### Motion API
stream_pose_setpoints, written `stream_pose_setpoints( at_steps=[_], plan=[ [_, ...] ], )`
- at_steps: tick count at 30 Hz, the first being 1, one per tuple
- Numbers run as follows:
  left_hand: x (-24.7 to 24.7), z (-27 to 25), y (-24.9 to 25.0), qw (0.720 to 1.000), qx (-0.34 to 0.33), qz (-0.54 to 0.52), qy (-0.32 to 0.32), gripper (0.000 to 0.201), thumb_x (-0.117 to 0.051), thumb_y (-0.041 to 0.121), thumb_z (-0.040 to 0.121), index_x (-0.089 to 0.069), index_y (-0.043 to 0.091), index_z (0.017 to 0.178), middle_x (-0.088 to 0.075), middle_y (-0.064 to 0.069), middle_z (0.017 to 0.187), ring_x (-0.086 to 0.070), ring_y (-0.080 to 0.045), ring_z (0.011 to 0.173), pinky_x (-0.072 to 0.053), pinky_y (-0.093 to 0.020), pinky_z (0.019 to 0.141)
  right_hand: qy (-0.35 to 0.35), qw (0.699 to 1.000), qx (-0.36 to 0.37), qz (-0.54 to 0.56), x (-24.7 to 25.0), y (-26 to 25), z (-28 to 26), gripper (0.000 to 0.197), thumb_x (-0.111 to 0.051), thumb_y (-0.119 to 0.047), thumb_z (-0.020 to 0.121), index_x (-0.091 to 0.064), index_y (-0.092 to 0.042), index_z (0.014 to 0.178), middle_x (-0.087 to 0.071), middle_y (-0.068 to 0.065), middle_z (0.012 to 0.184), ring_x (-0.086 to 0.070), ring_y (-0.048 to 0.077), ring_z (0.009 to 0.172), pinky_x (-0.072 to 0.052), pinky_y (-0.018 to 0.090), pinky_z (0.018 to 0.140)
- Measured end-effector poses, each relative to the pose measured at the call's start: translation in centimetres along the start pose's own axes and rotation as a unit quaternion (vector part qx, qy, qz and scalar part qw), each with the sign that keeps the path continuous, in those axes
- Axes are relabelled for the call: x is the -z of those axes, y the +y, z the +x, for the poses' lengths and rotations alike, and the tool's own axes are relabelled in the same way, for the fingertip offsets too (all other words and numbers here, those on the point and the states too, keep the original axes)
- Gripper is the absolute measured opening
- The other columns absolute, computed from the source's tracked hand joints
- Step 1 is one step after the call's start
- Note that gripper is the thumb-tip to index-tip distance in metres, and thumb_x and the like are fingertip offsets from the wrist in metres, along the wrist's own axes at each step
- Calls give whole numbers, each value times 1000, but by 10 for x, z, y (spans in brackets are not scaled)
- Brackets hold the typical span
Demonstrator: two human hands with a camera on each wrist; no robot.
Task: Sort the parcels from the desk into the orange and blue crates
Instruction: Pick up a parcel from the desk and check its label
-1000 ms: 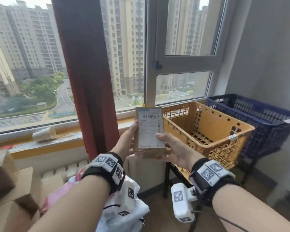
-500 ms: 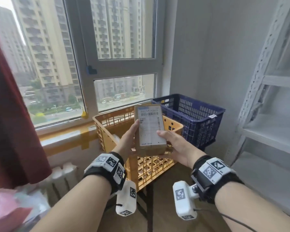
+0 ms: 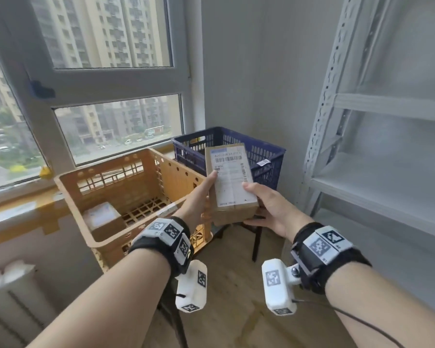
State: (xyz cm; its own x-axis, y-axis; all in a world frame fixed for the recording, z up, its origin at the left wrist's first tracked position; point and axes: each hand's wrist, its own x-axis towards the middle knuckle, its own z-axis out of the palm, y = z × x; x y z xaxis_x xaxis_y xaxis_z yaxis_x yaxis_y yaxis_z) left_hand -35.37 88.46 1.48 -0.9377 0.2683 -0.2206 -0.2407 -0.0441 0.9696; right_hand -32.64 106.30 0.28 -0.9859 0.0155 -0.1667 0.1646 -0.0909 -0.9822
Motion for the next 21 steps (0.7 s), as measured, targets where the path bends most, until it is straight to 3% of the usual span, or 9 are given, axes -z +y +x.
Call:
stream_pose_setpoints(
  at_steps=[6,10,14,18,21],
  plan=[
    [-43,56,8,1000,-12,17,-18,50,-50,70,82,-58,29,111,-68,-6,115,-63,-24,108,-44,-49,102,20,1000,17,-11,54,-14,37,60,-73,-54,73,-63,-25,124,-70,9,118,-64,27,112,-56,49,90],
    [-67,104,22,999,-26,16,-31,45,-44,65,89,-55,28,115,-66,-6,115,-63,-20,100,-44,-39,84,27,999,29,-24,85,-31,77,46,-66,-48,87,-62,-23,126,-69,10,118,-63,26,111,-57,48,90],
    [-84,164,38,999,-43,6,-31,39,-44,62,91,-57,31,109,-67,-3,112,-63,-21,102,-46,-44,95,30,998,32,-34,112,-48,132,44,-64,-48,89,-62,-23,125,-70,8,116,-64,25,109,-58,47,90],
    [-94,215,52,999,-49,5,-17,49,-44,64,89,-59,29,120,-70,-3,110,-66,-20,101,-50,-40,90,24,999,30,-35,133,-65,182,39,-64,-45,90,-62,-24,123,-70,8,116,-64,25,108,-61,42,81],
    [-101,244,63,999,-49,14,-16,48,-43,64,90,-59,28,117,-71,-2,106,-66,-19,98,-49,-37,80,15,999,33,-29,148,-74,212,38,-65,-45,89,-65,-24,120,-70,9,115,-64,25,108,-60,41,80]
  ],
)
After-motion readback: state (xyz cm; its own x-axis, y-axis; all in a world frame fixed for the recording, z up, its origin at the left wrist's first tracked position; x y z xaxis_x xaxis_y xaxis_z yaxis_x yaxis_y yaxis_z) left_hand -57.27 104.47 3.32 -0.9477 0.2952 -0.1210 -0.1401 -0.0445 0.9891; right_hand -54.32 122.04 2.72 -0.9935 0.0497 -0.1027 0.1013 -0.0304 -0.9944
